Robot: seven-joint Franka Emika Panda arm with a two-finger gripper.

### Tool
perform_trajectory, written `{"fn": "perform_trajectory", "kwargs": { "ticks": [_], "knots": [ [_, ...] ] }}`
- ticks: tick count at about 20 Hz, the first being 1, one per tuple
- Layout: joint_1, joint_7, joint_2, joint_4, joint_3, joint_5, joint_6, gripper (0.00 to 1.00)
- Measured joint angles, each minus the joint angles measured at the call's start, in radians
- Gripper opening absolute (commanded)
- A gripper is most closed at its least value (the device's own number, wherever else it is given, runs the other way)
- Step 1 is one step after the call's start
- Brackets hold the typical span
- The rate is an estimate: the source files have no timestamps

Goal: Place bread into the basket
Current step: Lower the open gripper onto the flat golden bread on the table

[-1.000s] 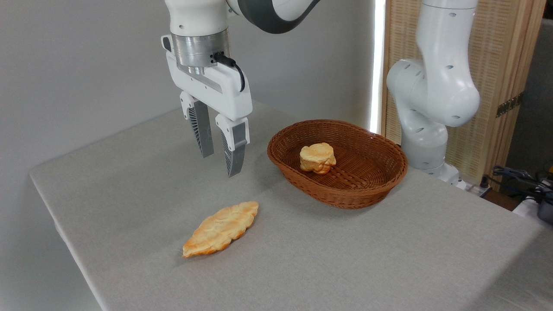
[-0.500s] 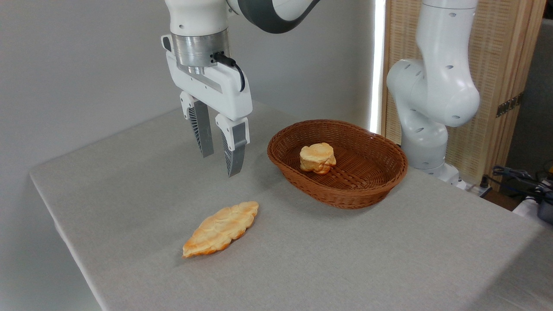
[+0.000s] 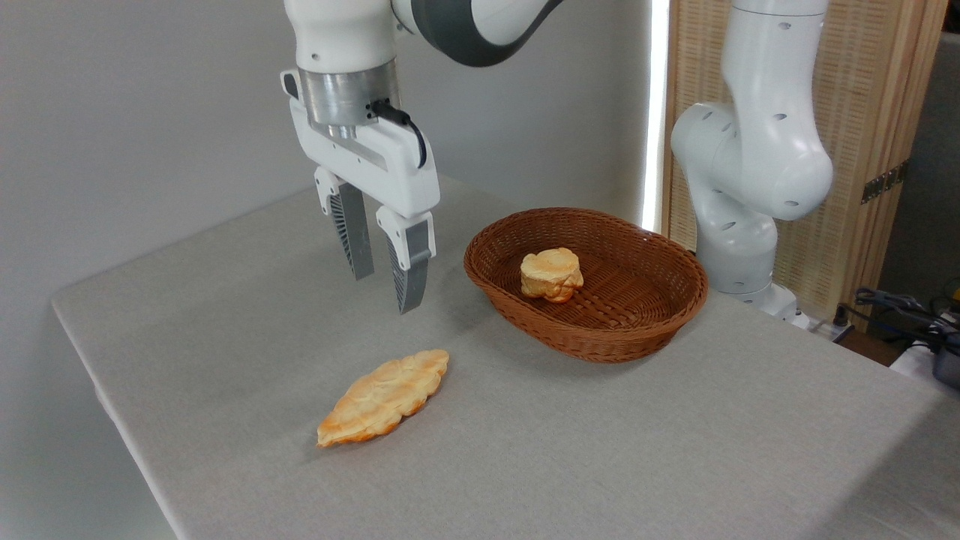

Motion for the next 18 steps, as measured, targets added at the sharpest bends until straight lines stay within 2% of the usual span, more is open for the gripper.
{"fn": "perform_trajectory", "kwargs": {
  "ticks": [6, 18],
  "knots": [
    [0.004, 0.000, 0.020, -0.077, 0.004, 0.000, 0.120, 1.00],
    [0.007, 0.000, 0.114, -0.113, 0.007, 0.001, 0.205, 1.00]
  ]
}}
